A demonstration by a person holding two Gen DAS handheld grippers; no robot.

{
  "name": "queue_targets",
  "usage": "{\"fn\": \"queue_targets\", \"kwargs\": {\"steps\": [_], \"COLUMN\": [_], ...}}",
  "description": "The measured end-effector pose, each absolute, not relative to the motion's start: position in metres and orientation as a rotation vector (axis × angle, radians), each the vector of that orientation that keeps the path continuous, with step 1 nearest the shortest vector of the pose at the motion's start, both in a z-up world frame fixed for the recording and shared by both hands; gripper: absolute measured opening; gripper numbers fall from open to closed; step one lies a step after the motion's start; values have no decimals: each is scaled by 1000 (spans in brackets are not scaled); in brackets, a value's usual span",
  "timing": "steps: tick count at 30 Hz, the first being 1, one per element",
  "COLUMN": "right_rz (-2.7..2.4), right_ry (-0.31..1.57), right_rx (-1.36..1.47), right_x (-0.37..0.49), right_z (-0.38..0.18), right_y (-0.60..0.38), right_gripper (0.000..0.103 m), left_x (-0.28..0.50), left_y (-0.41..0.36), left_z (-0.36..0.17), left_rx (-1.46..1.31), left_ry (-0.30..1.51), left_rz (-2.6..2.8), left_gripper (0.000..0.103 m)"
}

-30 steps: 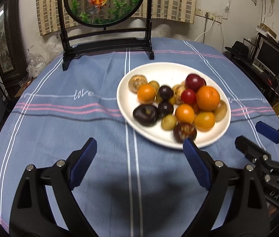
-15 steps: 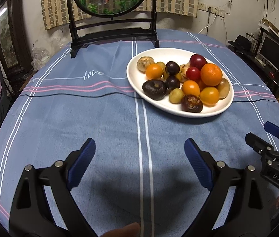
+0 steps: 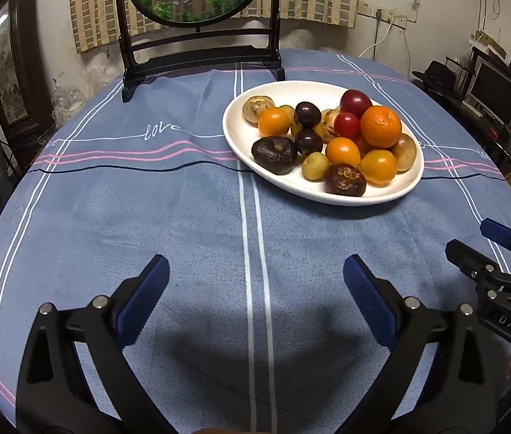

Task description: Organize fruits

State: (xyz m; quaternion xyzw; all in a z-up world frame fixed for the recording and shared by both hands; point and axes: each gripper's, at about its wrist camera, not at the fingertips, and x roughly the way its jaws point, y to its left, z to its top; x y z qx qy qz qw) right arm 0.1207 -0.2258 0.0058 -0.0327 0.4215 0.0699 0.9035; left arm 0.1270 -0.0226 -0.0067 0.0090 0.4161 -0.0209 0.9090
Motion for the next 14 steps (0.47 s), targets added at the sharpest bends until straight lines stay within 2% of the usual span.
{"fn": "queue_targets", "kwargs": {"steps": [14], "right_rz": [123], "right_ry": [928], "right_rx": [-69], "right_x": [123], "right_z": [-12], "right_y": [-231], "right_gripper": [69], "left_x": [135], "left_y": [-23], "left_z": [-20], "left_rx": [39], "left_ry": [886], "left_rz": [-29], "left_gripper": [99]}}
